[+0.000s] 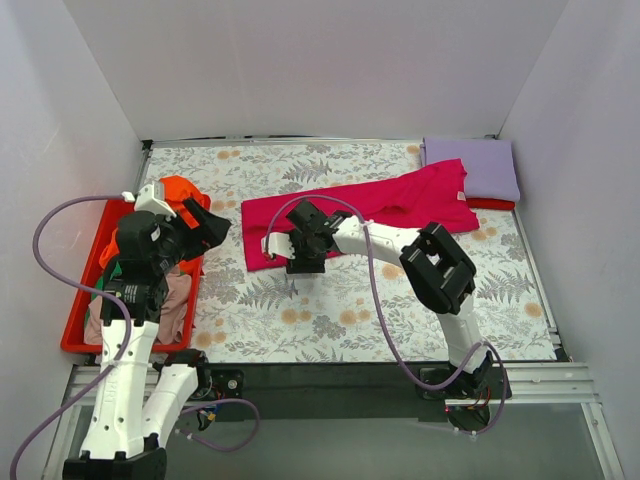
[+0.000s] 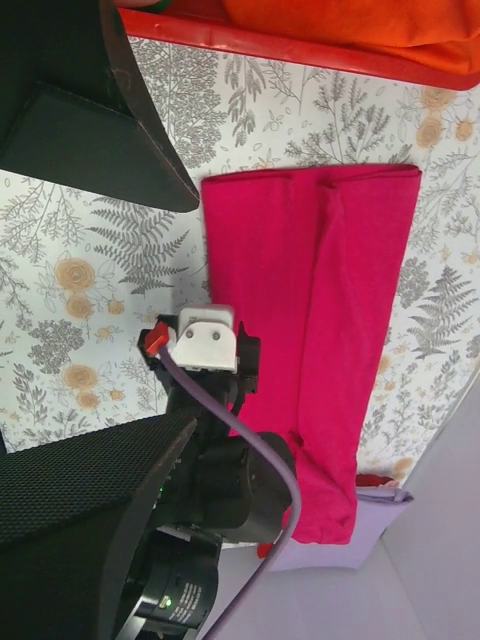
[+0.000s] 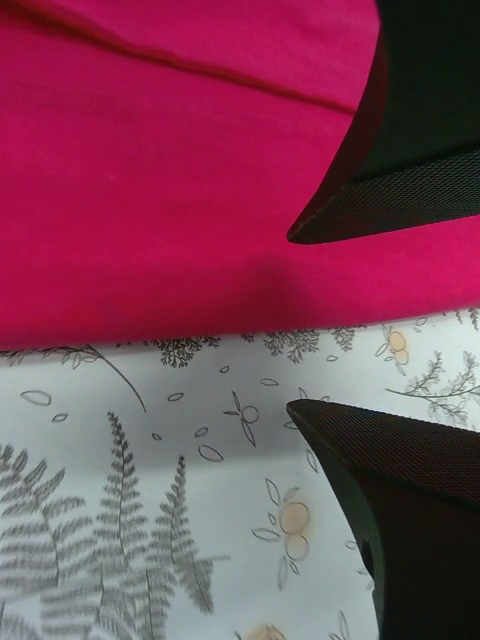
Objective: Fold and stack the t-shirts
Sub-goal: Fold the tshirt
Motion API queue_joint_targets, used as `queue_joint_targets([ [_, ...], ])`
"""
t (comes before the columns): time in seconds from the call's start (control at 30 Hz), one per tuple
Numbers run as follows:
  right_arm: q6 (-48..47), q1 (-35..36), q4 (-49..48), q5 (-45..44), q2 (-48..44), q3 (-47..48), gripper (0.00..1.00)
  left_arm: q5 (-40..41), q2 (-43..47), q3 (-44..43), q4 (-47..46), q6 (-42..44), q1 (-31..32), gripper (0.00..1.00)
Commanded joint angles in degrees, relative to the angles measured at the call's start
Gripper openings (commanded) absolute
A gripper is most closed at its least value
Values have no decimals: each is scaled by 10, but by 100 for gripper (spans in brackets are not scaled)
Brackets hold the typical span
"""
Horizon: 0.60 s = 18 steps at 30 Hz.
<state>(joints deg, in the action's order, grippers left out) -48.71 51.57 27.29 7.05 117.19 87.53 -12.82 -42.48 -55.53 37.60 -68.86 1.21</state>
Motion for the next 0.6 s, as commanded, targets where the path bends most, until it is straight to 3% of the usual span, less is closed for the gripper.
queue_joint_targets([
  [0.0, 23, 6, -25, -68, 22, 20, 68, 13, -1, 11, 27, 1, -2, 80],
  [0.1, 24, 7, -35, -88, 29, 14, 63, 7, 2, 20, 25, 2, -2, 80],
  [0.33, 34, 9, -45, -100, 44, -5, 29, 1, 8, 29, 20, 2, -2, 80],
  [0.5, 45, 10, -43, -51, 25, -22, 7, 3, 11, 32, 23, 6, -1, 80],
  [0.57, 45, 13, -39, -14, 8, -34, 4, 3, 13, 34, 22, 5, -1, 80],
])
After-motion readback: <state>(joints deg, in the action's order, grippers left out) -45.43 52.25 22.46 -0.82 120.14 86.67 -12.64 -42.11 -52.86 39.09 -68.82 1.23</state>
